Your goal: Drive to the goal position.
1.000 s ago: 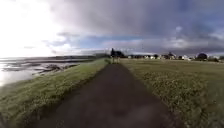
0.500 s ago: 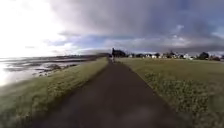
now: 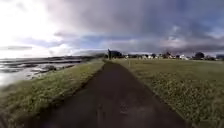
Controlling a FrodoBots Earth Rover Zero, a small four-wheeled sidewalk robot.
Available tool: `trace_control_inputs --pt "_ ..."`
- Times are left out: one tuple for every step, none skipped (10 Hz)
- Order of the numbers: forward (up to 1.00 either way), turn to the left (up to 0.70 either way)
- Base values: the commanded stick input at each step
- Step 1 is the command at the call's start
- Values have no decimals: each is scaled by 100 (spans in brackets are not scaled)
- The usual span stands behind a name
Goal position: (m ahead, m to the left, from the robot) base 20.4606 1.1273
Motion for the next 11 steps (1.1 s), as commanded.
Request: trace_control_inputs --pt "70 0" --pt "70 0" --pt "70 0" --pt "70 0" --pt "70 0" --pt "70 0" --pt "70 0" --pt "70 0" --pt "70 0" --pt "70 0" --pt "70 0"
